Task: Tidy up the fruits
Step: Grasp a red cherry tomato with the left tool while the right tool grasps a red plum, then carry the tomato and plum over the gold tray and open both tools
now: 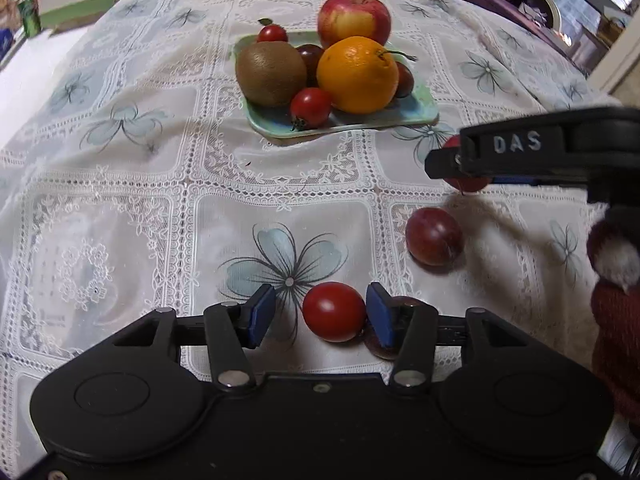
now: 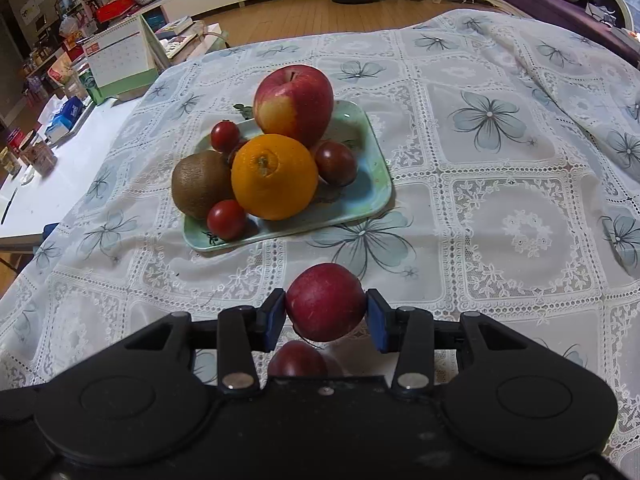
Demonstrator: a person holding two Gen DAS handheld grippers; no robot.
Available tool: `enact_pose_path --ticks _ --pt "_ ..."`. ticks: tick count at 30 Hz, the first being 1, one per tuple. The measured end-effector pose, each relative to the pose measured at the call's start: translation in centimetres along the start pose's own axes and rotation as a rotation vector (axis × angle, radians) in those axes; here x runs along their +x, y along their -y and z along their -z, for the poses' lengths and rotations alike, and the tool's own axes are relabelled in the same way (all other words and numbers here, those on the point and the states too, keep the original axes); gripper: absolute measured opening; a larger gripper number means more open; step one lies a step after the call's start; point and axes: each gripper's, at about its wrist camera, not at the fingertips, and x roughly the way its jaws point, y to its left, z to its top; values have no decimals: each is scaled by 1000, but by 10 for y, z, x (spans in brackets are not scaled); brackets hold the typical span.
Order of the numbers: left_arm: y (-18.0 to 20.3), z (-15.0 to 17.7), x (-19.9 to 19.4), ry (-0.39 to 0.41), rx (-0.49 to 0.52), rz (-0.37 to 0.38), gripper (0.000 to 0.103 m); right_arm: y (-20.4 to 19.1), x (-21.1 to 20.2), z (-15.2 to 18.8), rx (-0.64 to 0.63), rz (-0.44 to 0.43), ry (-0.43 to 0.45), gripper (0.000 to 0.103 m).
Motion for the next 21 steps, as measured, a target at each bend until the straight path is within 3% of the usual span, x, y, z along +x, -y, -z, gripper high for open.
enact_pose_path --ticks 12,21 --pt "-4 -4 5 -26 -98 -2 57 0 -7 3 0 -10 13 45" --pt "-3 -13 10 -91 -253 -57 58 3 -22 3 5 -42 36 45"
